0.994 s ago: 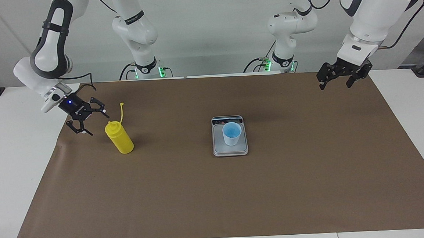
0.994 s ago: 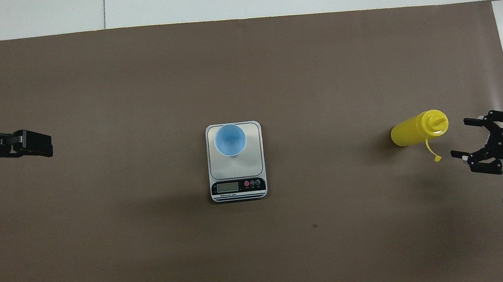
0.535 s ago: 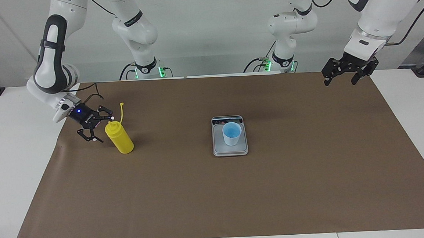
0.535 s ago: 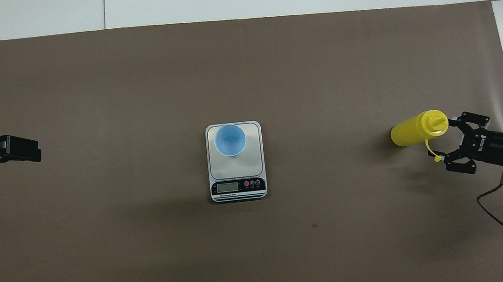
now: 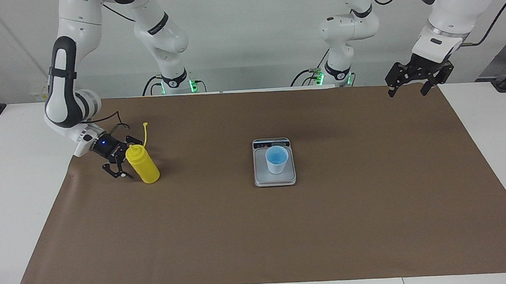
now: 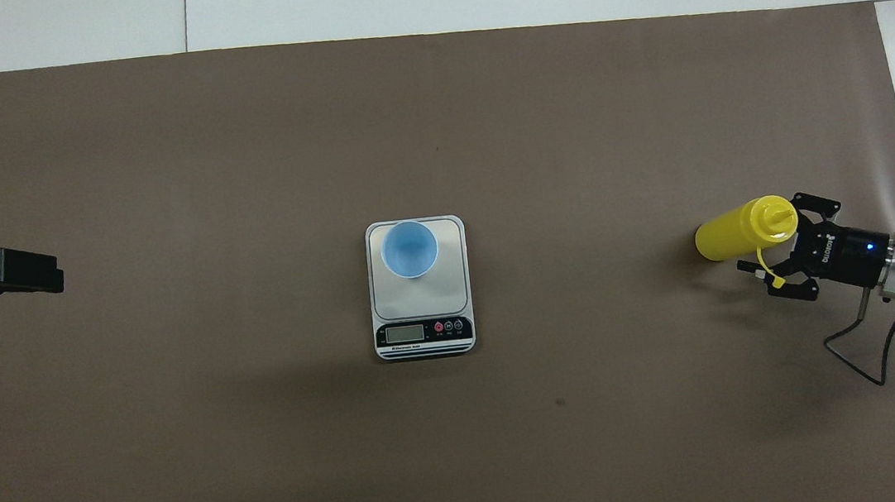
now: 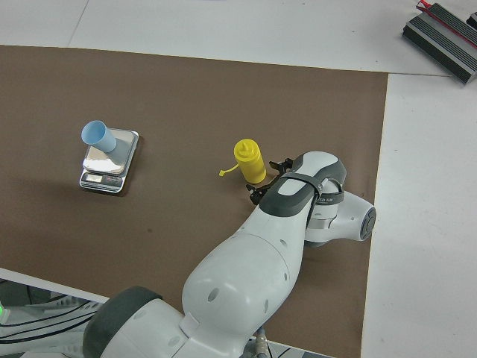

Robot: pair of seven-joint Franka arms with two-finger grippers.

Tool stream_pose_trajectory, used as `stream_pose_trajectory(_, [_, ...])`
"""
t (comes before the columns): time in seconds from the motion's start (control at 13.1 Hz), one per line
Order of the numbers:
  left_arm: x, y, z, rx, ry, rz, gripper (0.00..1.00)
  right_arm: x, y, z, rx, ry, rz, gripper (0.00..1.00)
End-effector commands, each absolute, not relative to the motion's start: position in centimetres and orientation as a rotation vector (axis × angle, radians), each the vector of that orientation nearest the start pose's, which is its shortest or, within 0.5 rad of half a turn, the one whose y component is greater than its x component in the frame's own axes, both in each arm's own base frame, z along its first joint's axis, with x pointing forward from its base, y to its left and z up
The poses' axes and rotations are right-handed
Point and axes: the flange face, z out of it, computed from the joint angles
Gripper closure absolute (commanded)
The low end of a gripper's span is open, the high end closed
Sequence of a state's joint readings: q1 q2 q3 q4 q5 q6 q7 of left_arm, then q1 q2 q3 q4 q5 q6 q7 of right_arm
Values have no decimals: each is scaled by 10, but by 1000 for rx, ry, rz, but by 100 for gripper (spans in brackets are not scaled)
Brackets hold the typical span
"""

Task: Pour seasoning into cup on scale with both arms
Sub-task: 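Grasp the yellow squeeze bottle with the right gripper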

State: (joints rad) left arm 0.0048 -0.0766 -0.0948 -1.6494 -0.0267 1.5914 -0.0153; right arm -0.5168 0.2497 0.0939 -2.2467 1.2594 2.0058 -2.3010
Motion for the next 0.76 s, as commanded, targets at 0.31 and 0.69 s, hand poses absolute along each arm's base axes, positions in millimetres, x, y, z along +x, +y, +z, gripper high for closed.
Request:
stream_pose_trajectory(0.31, [519, -56, 652, -3155, 145, 12, 0, 507, -128, 255, -1963, -1118, -1139, 0])
stream_pose_trajectory(0.69, [517, -52, 655, -3155, 135, -1, 0, 524, -128, 269, -1938, -1141, -1165, 92])
